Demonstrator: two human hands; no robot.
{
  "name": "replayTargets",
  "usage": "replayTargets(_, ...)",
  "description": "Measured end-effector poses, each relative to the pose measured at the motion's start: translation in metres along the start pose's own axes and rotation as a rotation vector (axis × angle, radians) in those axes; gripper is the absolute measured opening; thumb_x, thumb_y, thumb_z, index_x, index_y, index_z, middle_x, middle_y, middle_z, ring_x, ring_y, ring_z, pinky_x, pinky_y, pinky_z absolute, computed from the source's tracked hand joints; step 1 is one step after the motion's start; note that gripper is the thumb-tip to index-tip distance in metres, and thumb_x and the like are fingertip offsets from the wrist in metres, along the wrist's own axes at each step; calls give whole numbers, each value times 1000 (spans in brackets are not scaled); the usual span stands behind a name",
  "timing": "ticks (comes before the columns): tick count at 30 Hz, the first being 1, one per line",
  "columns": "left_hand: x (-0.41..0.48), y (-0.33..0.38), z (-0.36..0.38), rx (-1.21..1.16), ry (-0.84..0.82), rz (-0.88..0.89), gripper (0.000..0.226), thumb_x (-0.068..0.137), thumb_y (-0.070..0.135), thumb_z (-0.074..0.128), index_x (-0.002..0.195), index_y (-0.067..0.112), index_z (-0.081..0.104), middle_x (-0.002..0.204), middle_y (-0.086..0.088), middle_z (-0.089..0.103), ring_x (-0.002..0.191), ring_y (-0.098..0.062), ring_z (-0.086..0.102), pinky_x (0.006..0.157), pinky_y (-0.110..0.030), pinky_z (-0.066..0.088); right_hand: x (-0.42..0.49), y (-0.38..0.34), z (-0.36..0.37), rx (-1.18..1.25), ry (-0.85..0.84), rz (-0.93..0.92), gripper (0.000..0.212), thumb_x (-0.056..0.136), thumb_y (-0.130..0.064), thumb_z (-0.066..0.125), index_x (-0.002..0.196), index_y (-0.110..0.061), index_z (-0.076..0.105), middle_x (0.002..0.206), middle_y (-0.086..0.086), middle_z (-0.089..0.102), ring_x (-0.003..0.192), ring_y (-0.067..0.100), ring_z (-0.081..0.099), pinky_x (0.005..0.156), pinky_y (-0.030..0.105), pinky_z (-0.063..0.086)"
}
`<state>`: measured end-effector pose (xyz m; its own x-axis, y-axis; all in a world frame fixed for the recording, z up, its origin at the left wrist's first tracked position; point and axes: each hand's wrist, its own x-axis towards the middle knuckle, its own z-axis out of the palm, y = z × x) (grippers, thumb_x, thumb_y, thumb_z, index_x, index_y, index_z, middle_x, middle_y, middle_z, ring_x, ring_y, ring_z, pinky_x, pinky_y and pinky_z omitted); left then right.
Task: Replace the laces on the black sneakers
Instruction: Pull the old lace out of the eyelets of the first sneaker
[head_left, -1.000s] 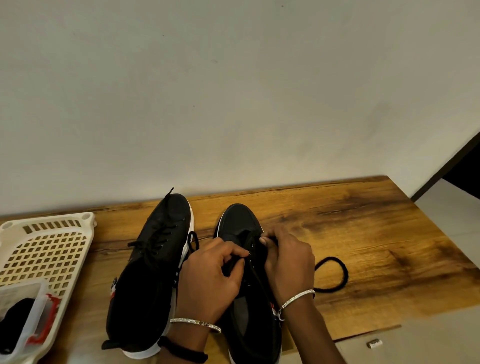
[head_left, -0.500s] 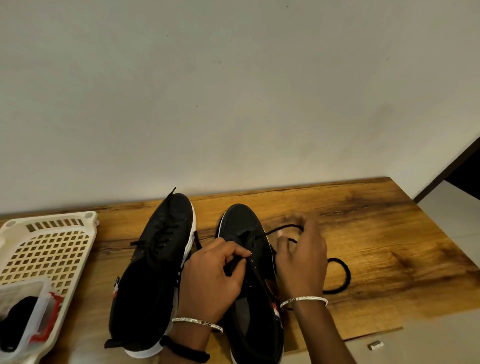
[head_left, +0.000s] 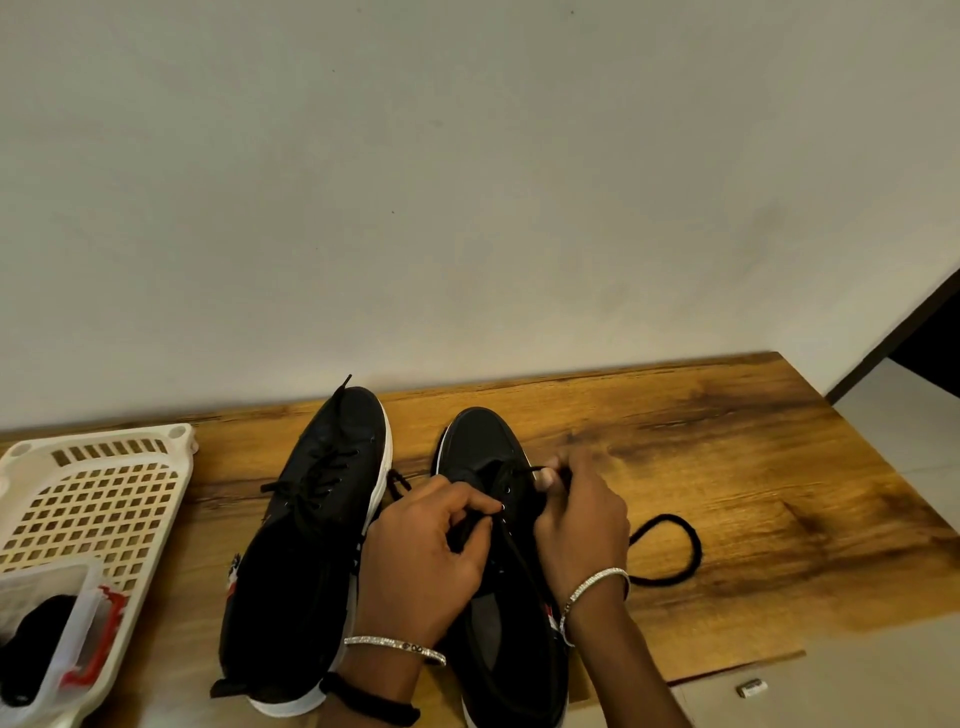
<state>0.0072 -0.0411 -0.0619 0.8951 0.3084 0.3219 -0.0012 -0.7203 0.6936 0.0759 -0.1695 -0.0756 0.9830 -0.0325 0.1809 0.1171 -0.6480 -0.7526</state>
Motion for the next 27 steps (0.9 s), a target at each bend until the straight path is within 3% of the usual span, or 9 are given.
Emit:
replayTargets(2,0,-1,0,3,0,4,25,73,17,83,85,38,75,68,15,55,69,-5,56,54,-21,49,3,1,-2,136,44,134,13,102,-14,52,92,-22,49,64,-16,64,70,15,63,65,32,40)
replayTargets(6,0,-1,0,-10,6,8,25,73,16,83,85,37,75,67,15,54,66,-6,55,52,-23,49,10,5,-8,518,20,525,9,106,-21,46,101,-18,52,70,-7,76,69,5,71,72,31,49)
replayTargets(8,0,-2,0,-13,6,11,25,74,16,83,85,37,75,67,15,55,66,-6,55,52,-22,48,10,4,-7,608,15,577,9,106,-21,46,101,-16,52,78,1,78,70,8,73,74,33,52)
replayTargets(10,0,-3,0,-10,2,13,24,74,17,83,85,37,74,67,14,54,65,-6,55,53,-21,47,7,2,-5,391,80,403,1,103,-19,50,103,-19,50,100,3,74,87,19,73,76,37,52)
replayTargets(13,0,-3,0,-10,1,16,24,73,17,83,85,36,75,68,14,55,65,-7,56,54,-22,49,3,-3,-6,-81,125,40,54,88,-9,66,137,-24,48,142,6,47,123,26,50,87,43,47)
replayTargets(15,0,-2,-1,-10,0,14,24,73,17,83,84,37,75,68,15,55,66,-6,56,54,-22,49,1,-8,-7,-202,37,-58,57,84,-15,70,135,-34,53,152,3,38,134,27,39,97,52,42)
replayTargets(20,0,-2,-1,-9,-7,11,23,74,17,83,84,36,75,68,16,55,65,-4,56,53,-19,47,2,-1,-3,-230,-88,-102,17,87,-29,74,101,-35,68,134,-8,54,129,22,43,96,47,39)
replayTargets(24,1,-1,-1,-4,-4,11,23,74,17,83,85,37,75,67,16,54,65,-3,55,53,-16,45,2,2,-3,-126,-68,-111,12,90,-22,71,87,-30,63,89,-12,67,90,17,63,77,40,48)
replayTargets(27,1,-2,0,-7,-4,16,24,74,16,82,85,37,75,68,15,55,65,-5,56,53,-18,47,0,2,0,-51,12,-35,10,99,-20,60,91,-24,56,75,-6,67,70,21,64,60,35,45)
